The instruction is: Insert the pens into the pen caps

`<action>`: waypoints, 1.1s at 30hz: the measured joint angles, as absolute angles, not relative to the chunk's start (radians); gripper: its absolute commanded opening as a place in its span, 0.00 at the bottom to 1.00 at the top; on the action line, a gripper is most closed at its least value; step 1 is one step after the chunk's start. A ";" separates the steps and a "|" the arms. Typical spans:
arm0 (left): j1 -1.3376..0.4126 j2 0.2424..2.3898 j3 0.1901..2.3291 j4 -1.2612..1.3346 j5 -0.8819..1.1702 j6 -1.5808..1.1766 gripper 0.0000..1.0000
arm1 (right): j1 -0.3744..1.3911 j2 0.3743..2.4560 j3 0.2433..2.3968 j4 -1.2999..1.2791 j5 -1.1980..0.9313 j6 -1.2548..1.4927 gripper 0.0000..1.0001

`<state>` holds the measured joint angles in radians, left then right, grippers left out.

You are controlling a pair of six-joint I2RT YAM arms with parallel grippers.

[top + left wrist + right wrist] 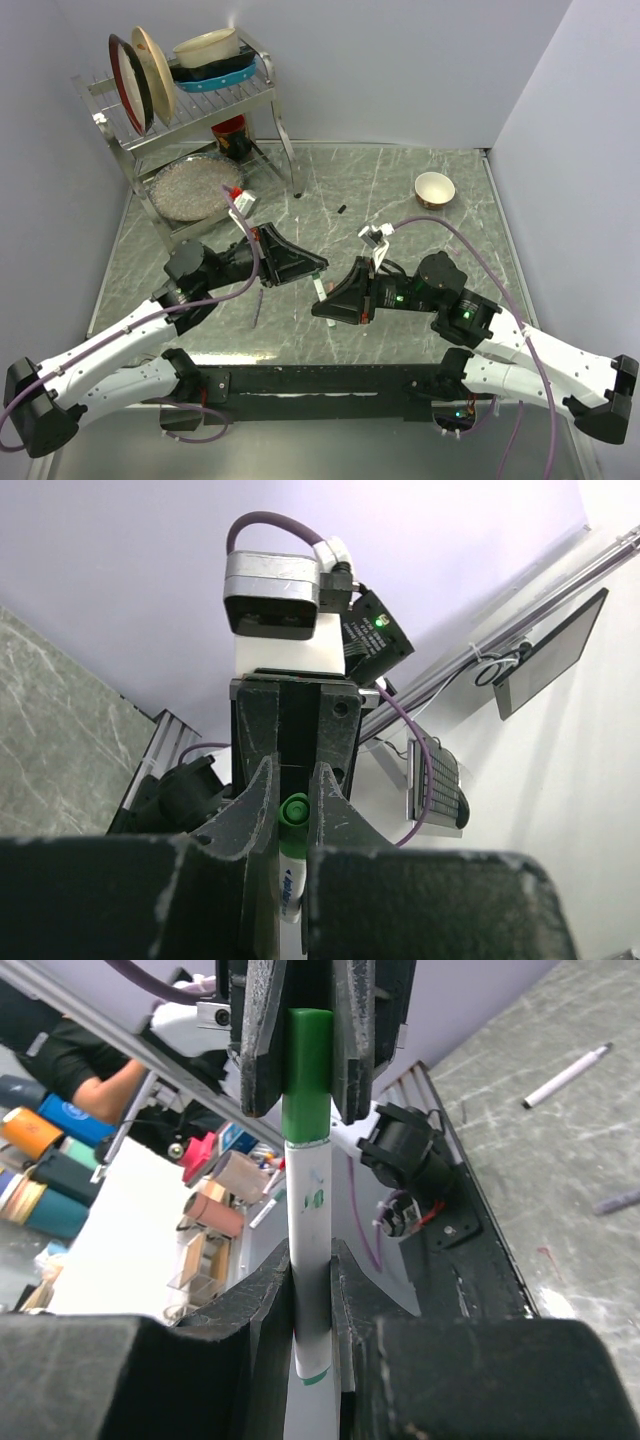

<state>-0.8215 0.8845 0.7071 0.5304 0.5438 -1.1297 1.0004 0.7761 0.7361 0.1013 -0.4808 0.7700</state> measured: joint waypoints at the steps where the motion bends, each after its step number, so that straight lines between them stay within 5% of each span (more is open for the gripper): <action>1: -0.822 0.880 0.707 0.532 0.543 -1.130 0.01 | 1.000 0.780 0.736 0.113 -0.488 0.777 0.00; 33: -0.897 0.837 0.679 0.688 0.455 -1.080 0.01 | 0.970 0.861 0.800 0.236 -0.669 0.828 0.00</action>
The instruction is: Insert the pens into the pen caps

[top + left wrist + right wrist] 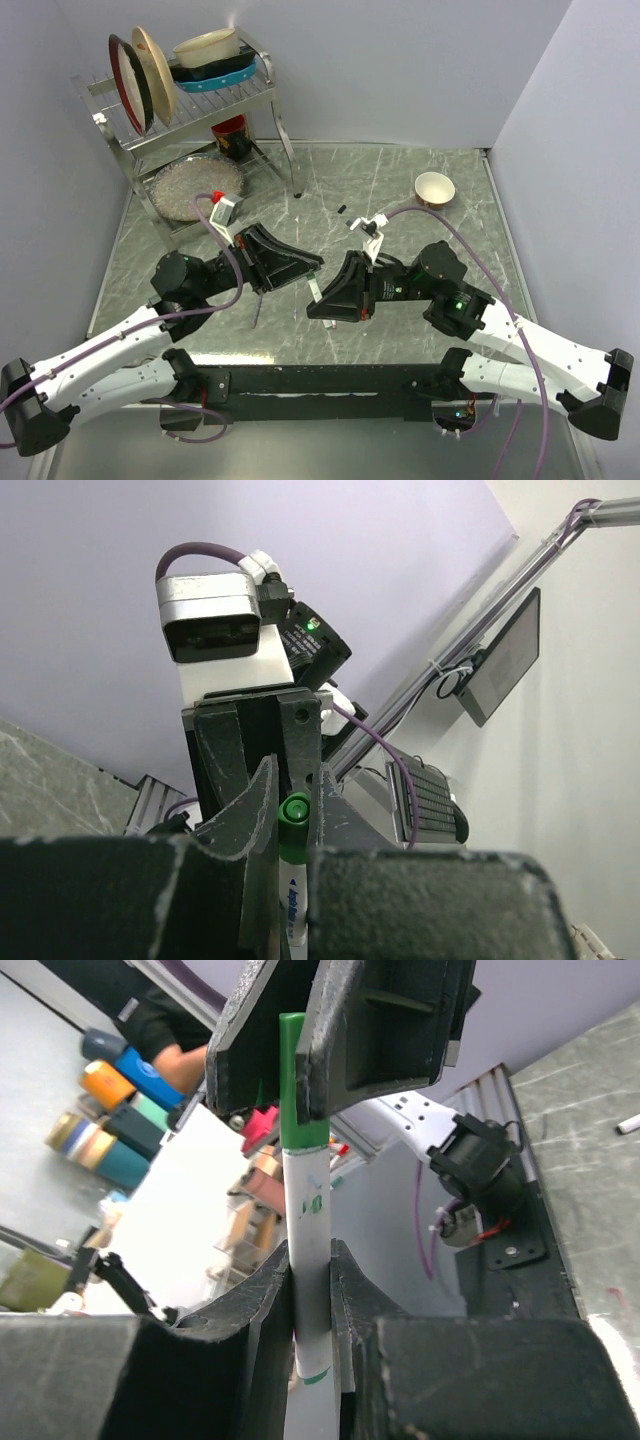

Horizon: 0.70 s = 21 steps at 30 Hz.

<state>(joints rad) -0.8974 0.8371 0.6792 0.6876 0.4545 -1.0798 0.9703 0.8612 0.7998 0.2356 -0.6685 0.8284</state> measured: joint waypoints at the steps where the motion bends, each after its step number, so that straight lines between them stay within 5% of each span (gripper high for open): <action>1: -0.905 0.836 0.693 0.669 0.451 -1.073 0.01 | 0.970 0.860 0.807 0.226 -0.672 0.817 0.00; 21: -1.104 0.810 0.765 0.619 0.244 -0.973 0.01 | 0.965 0.899 0.981 0.083 -0.793 0.746 0.00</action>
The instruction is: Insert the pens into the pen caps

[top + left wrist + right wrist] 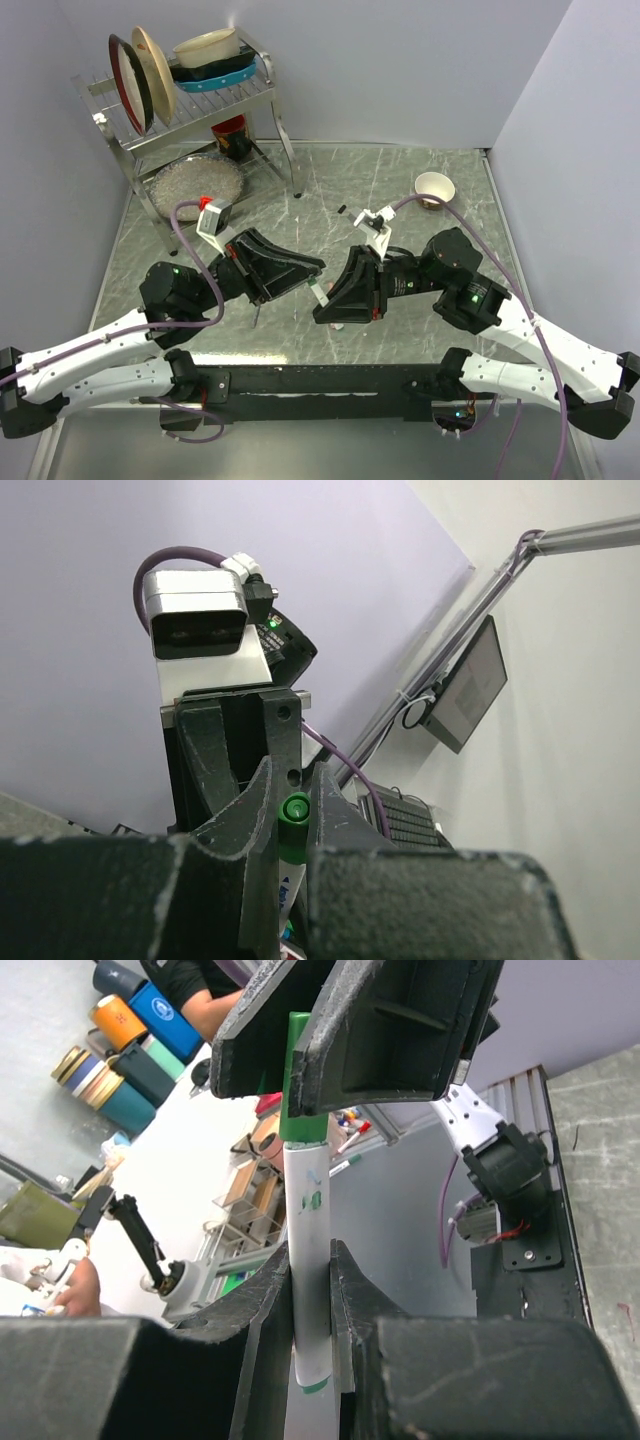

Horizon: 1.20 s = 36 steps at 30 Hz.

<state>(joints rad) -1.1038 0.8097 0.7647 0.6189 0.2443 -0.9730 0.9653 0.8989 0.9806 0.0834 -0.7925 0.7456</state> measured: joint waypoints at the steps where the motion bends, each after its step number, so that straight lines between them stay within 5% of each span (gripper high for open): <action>1: -1.110 0.810 0.777 0.601 0.235 -0.963 0.01 | 0.964 0.899 0.987 0.081 -0.790 0.746 0.00; 36: -1.169 0.822 0.778 0.649 0.073 -0.780 0.01 | 0.844 1.013 1.192 -0.096 -0.937 0.728 0.00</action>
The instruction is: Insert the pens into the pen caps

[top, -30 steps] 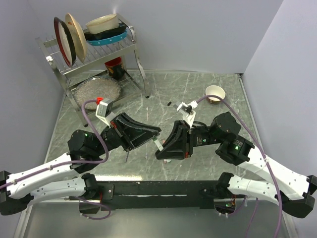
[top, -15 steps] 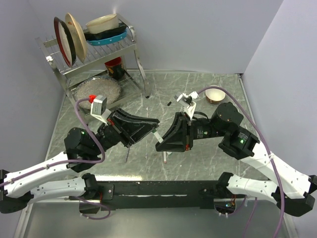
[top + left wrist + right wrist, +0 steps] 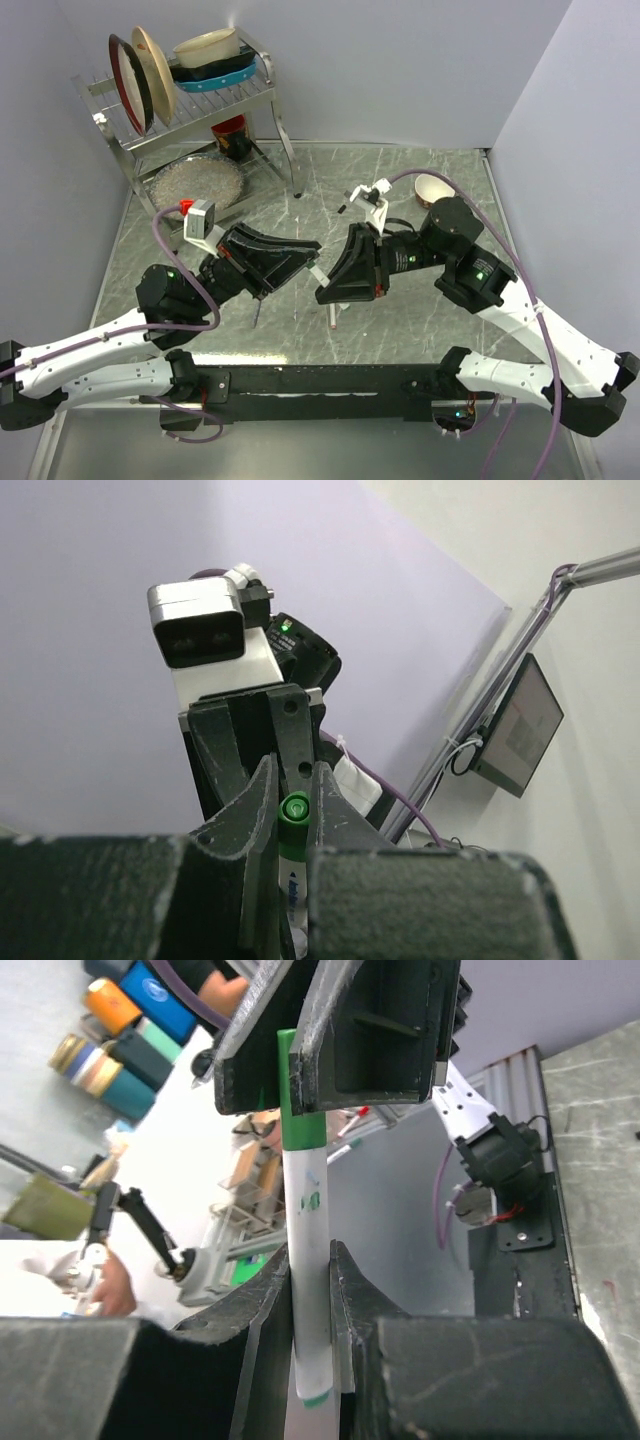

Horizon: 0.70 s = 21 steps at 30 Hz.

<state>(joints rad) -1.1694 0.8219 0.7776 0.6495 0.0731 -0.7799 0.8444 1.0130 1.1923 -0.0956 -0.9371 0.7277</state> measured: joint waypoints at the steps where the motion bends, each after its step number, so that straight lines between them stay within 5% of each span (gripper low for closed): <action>1: -1.169 0.822 0.776 0.655 0.072 -0.779 0.01 | 0.828 1.017 1.192 -0.079 -0.959 0.747 0.00; 13: -1.169 0.832 0.807 0.696 0.076 -0.791 0.01 | 0.796 1.043 1.180 0.120 -1.026 0.850 0.00; 19: -1.167 0.891 0.994 0.480 0.028 -0.766 0.01 | 0.797 1.038 1.174 0.182 -0.968 0.805 0.00; 21: -1.148 0.920 1.075 0.358 0.027 -0.747 0.01 | 0.797 1.022 1.151 0.196 -0.926 0.782 0.11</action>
<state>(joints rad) -1.1481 0.9203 1.0748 0.3580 0.0273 -0.7471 0.7967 1.0222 1.1507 0.1955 -0.9257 0.7822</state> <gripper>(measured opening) 0.106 0.231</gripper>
